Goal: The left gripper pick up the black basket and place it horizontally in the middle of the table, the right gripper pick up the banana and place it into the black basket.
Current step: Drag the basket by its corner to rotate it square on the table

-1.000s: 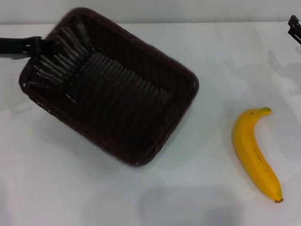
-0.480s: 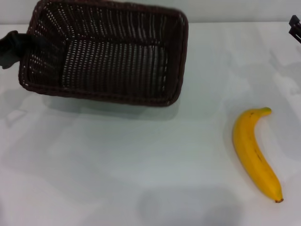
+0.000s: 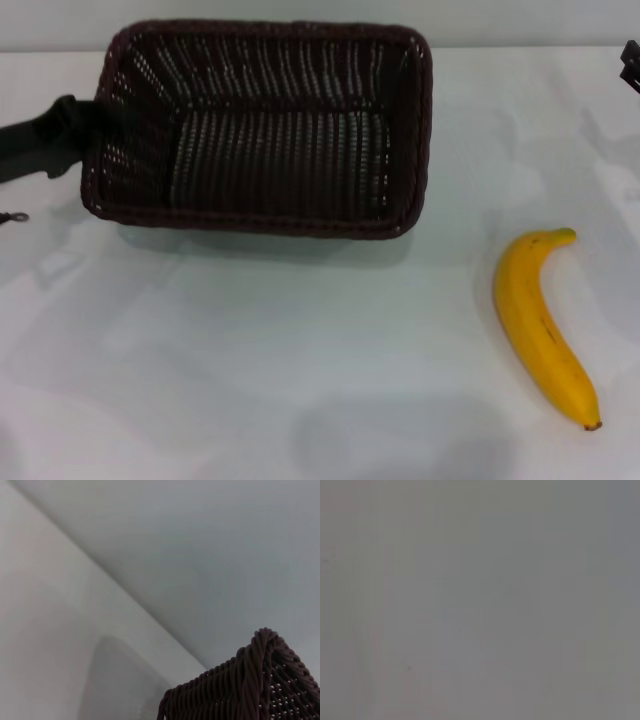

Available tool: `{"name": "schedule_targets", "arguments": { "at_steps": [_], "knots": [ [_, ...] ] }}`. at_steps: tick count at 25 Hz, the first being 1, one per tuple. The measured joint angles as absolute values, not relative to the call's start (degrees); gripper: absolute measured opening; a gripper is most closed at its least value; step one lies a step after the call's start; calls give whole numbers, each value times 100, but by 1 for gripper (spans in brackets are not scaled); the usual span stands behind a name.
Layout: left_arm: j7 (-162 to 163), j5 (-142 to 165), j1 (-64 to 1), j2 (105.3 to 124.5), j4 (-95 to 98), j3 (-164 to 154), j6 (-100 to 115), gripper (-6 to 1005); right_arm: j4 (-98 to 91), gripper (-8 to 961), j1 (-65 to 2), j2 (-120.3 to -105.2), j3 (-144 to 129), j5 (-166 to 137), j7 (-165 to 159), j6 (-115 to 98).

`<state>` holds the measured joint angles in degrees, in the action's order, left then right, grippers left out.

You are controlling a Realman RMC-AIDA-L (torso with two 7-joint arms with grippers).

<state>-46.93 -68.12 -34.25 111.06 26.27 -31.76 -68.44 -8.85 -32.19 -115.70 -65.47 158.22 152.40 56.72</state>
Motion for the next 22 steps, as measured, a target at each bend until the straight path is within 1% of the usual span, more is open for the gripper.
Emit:
{"name": "schedule_targets", "arguments": {
  "at_steps": [10,19,22],
  "knots": [
    [-4614,-6808,-3256,11312,2567,-3228,-6770,264,-897,866,-3255,-11557,-6404,15818,15249,5572],
    [-4652,-6807,-3261,11384,2566,-3234,-6772,281,-931,865,-3250,-11550,-6330,15819,15257,5550],
    [-4737,-6798,-3263,11390,2587,-3235,-6774,423,-957,865,-3237,-11549,-6328,15821,15257,5544]
  ]
}}
